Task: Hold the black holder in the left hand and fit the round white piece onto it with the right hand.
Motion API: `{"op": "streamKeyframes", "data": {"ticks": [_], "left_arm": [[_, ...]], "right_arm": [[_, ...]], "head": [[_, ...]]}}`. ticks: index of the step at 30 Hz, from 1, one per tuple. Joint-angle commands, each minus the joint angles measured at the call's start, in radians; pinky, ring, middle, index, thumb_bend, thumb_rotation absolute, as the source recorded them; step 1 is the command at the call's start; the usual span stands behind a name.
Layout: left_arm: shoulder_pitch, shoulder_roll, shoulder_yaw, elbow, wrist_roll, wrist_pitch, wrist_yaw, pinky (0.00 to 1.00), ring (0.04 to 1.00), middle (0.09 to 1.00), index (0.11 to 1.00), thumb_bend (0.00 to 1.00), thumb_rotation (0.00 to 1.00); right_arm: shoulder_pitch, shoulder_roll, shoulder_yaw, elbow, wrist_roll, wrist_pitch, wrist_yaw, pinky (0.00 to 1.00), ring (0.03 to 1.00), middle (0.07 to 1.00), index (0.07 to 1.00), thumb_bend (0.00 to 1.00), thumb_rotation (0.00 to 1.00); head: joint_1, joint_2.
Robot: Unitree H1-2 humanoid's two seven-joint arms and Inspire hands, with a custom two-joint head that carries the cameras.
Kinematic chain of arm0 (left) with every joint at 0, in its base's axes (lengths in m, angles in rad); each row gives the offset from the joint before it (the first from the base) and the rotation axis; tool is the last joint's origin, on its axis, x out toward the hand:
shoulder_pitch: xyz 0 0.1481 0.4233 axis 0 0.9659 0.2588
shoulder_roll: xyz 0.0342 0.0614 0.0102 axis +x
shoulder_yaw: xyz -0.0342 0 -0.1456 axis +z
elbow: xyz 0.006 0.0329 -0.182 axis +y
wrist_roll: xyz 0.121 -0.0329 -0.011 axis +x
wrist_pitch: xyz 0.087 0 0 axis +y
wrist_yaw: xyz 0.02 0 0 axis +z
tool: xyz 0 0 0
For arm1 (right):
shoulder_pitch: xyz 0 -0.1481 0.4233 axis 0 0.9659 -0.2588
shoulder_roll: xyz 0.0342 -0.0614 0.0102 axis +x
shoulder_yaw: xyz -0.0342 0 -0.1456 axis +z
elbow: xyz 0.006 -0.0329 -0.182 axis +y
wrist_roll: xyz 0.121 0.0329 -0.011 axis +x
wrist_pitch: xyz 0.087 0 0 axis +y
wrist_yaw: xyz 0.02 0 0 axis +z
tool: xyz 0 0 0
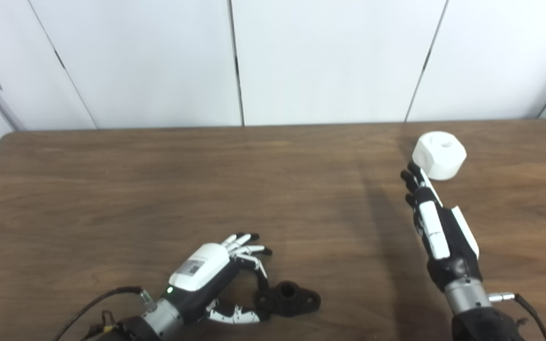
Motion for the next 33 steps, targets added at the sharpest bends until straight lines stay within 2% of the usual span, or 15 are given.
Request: {"op": "streamKeyframes", "data": {"ticks": [1, 5, 9, 11, 15, 21, 25, 31, 33], "left_arm": [[0.065, 0.014, -0.067, 0.033, 0.043, -0.004, -0.127, 1.0, 0.971, 0.847, 0.49, 0.51, 0.06], [0.066, 0.014, -0.063, 0.044, 0.048, -0.018, -0.111, 1.0, 0.969, 0.845, 0.489, 0.51, 0.06], [0.064, 0.014, -0.058, 0.051, 0.056, -0.018, -0.11, 1.0, 0.966, 0.844, 0.49, 0.51, 0.06], [0.063, 0.015, -0.056, 0.055, 0.056, -0.02, -0.111, 1.0, 0.966, 0.844, 0.49, 0.51, 0.06], [0.065, 0.017, -0.051, 0.063, 0.052, -0.029, -0.106, 1.0, 0.967, 0.843, 0.49, 0.51, 0.06], [0.065, 0.018, -0.049, 0.077, 0.08, -0.047, -0.094, 1.0, 0.961, 0.84, 0.49, 0.51, 0.06], [0.068, 0.017, -0.043, 0.092, 0.083, -0.069, -0.084, 1.0, 0.959, 0.836, 0.49, 0.51, 0.06], [0.075, 0.024, -0.026, 0.109, 0.081, -0.093, -0.078, 1.0, 0.96, 0.836, 0.489, 0.51, 0.07], [0.078, 0.028, -0.02, 0.116, 0.077, -0.104, -0.076, 1.0, 0.962, 0.837, 0.489, 0.51, 0.07]], "right_arm": [[-0.029, -0.021, -0.005, -0.044, -0.015, -0.02, 0.004, 1.0, 1.0, 0.969, 0.998, 0.57, 1.0], [-0.034, -0.028, -0.018, -0.045, -0.005, -0.018, -0.004, 1.0, 1.0, 0.974, 1.0, 0.55, 0.97], [-0.037, -0.046, -0.033, -0.05, -0.021, -0.021, -0.005, 0.99, 0.994, 0.967, 0.999, 0.52, 0.83], [-0.04, -0.058, -0.035, -0.053, -0.045, -0.017, -0.005, 0.98, 0.989, 0.964, 0.999, 0.52, 0.79], [-0.054, -0.086, -0.039, -0.049, -0.092, -0.02, -0.006, 0.99, 0.982, 0.961, 0.995, 0.59, 0.65], [-0.094, -0.127, -0.057, -0.056, -0.133, 0.013, -0.003, 0.99, 0.976, 0.961, 0.991, 0.68, 0.55], [-0.125, -0.149, -0.072, -0.046, -0.143, 0.018, 0.0, 0.91, 0.978, 0.971, 0.986, 0.71, 0.46], [-0.193, -0.234, -0.044, -0.041, -0.31, 0.101, 0.018, 0.89, 0.973, 0.966, 0.991, 0.77, 0.43], [-0.216, -0.261, -0.023, -0.039, -0.394, 0.143, 0.027, 0.9, 0.972, 0.952, 0.988, 0.8, 0.47]], "head": [[-0.001, 0.0], [-0.029, -0.011], [-0.053, -0.02], [-0.065, -0.023], [-0.078, -0.03], [-0.091, -0.047], [-0.103, -0.057], [-0.14, -0.077], [-0.165, -0.088]]}}
